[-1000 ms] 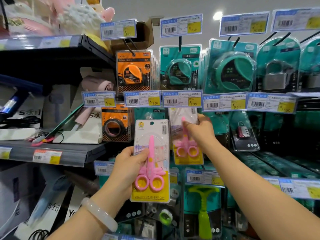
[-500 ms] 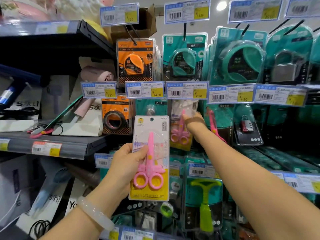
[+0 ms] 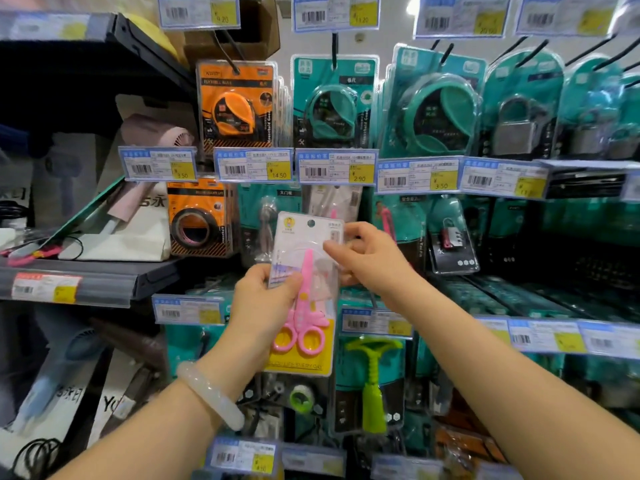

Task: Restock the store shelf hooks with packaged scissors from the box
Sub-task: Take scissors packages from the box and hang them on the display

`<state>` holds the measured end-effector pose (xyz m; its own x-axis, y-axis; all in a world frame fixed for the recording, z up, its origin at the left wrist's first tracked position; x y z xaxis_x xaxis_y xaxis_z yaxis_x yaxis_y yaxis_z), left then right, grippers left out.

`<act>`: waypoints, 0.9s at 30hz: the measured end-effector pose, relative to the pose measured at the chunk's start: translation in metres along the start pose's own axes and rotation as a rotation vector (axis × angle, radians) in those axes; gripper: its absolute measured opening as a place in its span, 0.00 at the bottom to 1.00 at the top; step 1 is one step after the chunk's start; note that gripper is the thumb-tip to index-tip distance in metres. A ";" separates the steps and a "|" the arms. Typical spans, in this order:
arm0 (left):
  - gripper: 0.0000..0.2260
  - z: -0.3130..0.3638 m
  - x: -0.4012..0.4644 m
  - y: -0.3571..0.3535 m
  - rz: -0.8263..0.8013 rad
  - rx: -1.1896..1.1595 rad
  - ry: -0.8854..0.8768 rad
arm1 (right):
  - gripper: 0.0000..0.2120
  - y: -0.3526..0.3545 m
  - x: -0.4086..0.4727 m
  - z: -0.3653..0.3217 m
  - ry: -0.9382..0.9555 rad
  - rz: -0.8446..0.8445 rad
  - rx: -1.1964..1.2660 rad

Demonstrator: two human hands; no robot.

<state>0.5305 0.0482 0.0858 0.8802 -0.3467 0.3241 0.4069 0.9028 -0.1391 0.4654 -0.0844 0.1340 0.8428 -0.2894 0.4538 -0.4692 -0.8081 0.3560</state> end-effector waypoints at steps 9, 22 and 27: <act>0.04 0.004 0.010 0.024 0.097 -0.059 0.038 | 0.26 0.031 0.034 0.038 -0.217 0.175 -0.219; 0.04 -0.007 0.001 0.044 0.016 -0.122 0.098 | 0.10 0.008 0.079 0.037 -0.236 0.300 -0.065; 0.01 -0.008 0.002 0.045 0.039 -0.137 0.088 | 0.08 0.016 0.065 0.035 -0.164 0.312 -0.041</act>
<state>0.5521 0.0866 0.0730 0.9116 -0.3383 0.2337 0.3961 0.8751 -0.2781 0.5223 -0.1336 0.1410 0.6868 -0.6000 0.4102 -0.7180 -0.6476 0.2551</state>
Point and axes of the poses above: each hand's wrist, its own x-axis towards the middle knuckle, its own y-axis out of the back of the hand, z = x × y, the point moved 2 cm from there along x, towards the middle knuckle, and after that the axes turned 4 degrees about -z, right-handed, at the moved point
